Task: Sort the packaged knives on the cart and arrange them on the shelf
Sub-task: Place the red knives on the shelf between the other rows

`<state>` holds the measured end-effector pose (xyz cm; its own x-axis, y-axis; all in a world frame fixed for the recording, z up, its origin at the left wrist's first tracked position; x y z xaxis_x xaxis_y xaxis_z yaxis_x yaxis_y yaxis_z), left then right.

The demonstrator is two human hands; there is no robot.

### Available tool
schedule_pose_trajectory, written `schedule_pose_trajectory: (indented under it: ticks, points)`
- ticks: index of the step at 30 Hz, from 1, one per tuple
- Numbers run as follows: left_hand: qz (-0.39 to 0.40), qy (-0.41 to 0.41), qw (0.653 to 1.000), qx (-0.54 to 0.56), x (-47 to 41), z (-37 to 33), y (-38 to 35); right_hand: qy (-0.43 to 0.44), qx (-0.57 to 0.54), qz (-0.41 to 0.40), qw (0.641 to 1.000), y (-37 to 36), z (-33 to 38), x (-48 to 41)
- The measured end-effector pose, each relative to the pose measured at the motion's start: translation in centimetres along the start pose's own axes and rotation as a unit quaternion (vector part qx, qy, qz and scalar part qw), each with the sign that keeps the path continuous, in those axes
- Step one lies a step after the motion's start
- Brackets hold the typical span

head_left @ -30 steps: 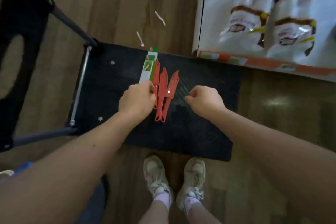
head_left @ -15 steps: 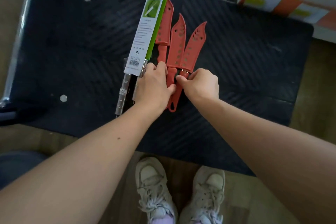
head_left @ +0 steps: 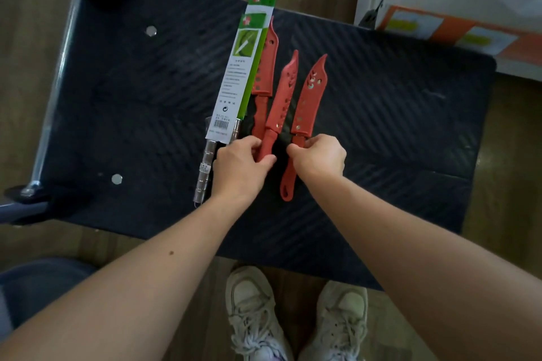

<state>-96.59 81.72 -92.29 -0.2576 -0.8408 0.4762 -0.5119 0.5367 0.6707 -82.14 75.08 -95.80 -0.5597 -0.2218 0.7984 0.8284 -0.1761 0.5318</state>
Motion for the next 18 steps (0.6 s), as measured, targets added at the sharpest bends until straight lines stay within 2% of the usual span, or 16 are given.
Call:
schedule_pose_trajectory:
  ticks: [4,8,18]
  points:
    - [-0.017,0.046,0.997,0.055,1.0,-0.8,1.8,0.035,-0.001,0.012,0.999,1.9,0.4,1.6]
    - [-0.033,0.04,0.993,0.104,2.9,-5.9,6.4,0.053,-0.042,0.014,0.998,7.3,3.1,6.0]
    - [-0.096,-0.062,0.968,0.224,12.5,-31.0,28.2,0.167,-0.131,-0.007,0.977,30.0,18.4,27.9]
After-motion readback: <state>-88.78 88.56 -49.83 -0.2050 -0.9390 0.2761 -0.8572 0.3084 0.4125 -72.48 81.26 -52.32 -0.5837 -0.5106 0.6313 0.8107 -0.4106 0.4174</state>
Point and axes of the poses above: each hand's wrist, its own x-axis away from the middle knuckle, its own y-axis out of the back of the hand, z = x × y, the point moved 9 cm from there along -x, towards the middle knuckle, and after that the axes turned 8 degrees about -y, right-handed, at the moved point
